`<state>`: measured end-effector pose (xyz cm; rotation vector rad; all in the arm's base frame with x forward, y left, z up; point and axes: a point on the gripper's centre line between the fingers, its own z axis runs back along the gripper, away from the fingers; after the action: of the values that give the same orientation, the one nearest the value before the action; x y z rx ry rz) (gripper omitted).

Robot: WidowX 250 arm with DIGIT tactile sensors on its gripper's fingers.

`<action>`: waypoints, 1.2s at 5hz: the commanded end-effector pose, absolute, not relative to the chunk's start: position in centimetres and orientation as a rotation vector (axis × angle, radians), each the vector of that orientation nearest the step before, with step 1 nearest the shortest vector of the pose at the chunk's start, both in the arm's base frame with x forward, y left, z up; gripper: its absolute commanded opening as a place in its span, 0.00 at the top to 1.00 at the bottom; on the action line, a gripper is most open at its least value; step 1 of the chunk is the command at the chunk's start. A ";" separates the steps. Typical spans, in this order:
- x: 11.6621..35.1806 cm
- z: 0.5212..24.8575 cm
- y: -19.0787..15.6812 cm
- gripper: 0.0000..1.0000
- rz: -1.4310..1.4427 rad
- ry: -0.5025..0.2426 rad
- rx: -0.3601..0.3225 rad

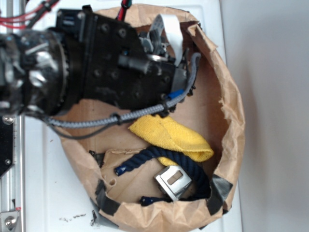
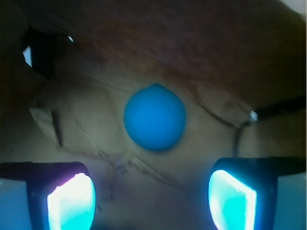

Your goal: Grab the blue ball.

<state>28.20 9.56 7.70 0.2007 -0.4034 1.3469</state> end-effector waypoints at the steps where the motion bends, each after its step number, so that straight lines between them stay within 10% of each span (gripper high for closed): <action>1: 29.6 9.2 12.9 0.00 1.440 -0.440 0.202; 3: 29.5 7.8 14.5 0.00 1.422 -0.439 0.295; 6: 26.2 10.0 14.8 0.00 1.356 -0.401 0.187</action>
<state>27.12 13.16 7.35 0.2032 -0.3322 1.3311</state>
